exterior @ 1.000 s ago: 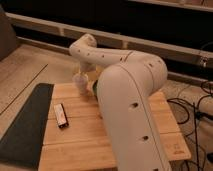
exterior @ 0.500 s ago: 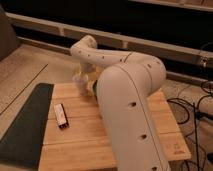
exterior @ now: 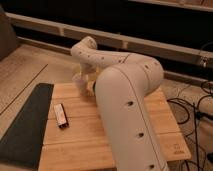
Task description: Place the ceramic cup in the ceramic bowl
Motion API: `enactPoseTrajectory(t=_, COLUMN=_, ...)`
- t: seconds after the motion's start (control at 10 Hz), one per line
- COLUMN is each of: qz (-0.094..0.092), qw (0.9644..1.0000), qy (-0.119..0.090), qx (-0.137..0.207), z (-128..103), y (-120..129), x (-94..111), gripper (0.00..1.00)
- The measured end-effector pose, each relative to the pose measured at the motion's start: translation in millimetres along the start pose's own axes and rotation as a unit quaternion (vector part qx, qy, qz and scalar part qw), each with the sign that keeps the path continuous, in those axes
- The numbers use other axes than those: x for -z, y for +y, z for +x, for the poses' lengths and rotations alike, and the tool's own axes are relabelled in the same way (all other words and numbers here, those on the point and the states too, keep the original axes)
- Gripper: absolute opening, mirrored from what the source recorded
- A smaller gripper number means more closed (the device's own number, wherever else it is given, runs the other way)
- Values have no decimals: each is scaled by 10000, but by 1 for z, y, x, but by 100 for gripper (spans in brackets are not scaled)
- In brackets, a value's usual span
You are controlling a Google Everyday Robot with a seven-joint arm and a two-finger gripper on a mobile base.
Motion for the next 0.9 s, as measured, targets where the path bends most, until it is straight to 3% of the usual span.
enactPoseTrajectory(t=0.9, qz=-100, qw=9999, qy=36, qx=-9, z=-5, y=10, x=-23, gripper=65)
